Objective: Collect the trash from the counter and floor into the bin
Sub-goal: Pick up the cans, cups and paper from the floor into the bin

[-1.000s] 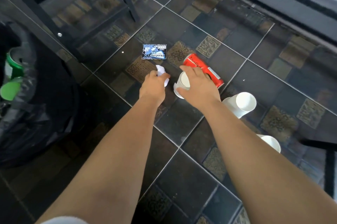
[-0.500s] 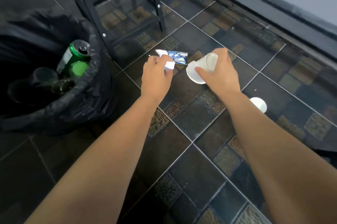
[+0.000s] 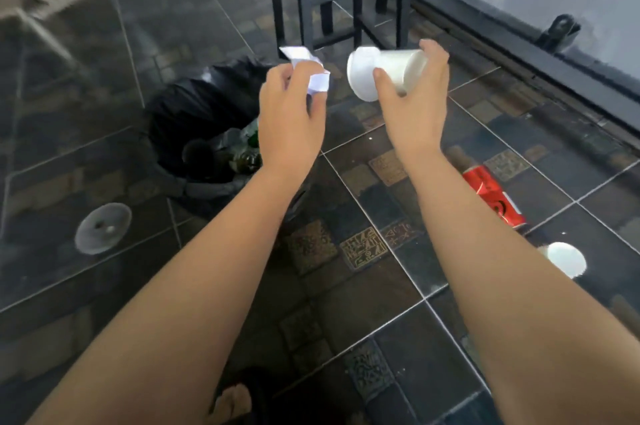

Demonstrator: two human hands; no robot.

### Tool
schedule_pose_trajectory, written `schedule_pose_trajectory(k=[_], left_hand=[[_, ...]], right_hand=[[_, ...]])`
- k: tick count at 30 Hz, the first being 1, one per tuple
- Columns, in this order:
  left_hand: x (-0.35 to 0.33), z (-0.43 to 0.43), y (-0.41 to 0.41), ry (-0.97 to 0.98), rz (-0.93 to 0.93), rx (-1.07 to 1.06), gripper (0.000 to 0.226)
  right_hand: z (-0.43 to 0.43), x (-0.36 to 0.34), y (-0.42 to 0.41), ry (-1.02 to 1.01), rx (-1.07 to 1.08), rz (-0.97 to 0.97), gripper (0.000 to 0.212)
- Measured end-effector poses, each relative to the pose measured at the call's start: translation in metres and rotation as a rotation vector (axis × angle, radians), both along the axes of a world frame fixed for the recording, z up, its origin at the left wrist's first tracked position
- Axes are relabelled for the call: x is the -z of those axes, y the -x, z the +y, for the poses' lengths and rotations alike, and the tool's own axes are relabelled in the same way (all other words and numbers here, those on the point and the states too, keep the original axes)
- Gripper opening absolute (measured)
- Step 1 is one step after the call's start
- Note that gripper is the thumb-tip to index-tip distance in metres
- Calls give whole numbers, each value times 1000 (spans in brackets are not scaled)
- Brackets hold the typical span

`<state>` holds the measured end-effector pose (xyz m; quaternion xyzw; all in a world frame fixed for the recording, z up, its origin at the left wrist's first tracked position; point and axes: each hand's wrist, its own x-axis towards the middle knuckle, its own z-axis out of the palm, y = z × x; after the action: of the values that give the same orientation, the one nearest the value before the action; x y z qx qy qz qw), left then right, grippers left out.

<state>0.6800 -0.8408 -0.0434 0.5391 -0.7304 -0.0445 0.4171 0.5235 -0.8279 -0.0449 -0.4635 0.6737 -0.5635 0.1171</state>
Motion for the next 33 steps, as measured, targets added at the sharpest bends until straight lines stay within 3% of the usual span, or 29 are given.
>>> schedule_pose_trajectory(k=[6, 12, 15, 21, 27, 33], left_hand=[[3, -3, -73, -206, -123, -259, 29], [26, 1, -100, -523, -228, -296, 42], [27, 4, -100, -434, -229, -333, 46], [26, 8, -88, -249, -249, -463, 54], [29, 13, -27, -104, -348, -249, 54], [60, 23, 67, -72, -417, 82, 54]], right_hand=[[-16, 3, -72, 54, -241, 71, 62], [-22, 30, -90, -271, -434, 296, 72], [-23, 36, -87, -409, -488, 366, 74], [-18, 34, -68, -365, -469, 369, 65], [-4, 45, -13, -381, -336, 364, 65], [39, 82, 79, -599, -118, 421, 69]])
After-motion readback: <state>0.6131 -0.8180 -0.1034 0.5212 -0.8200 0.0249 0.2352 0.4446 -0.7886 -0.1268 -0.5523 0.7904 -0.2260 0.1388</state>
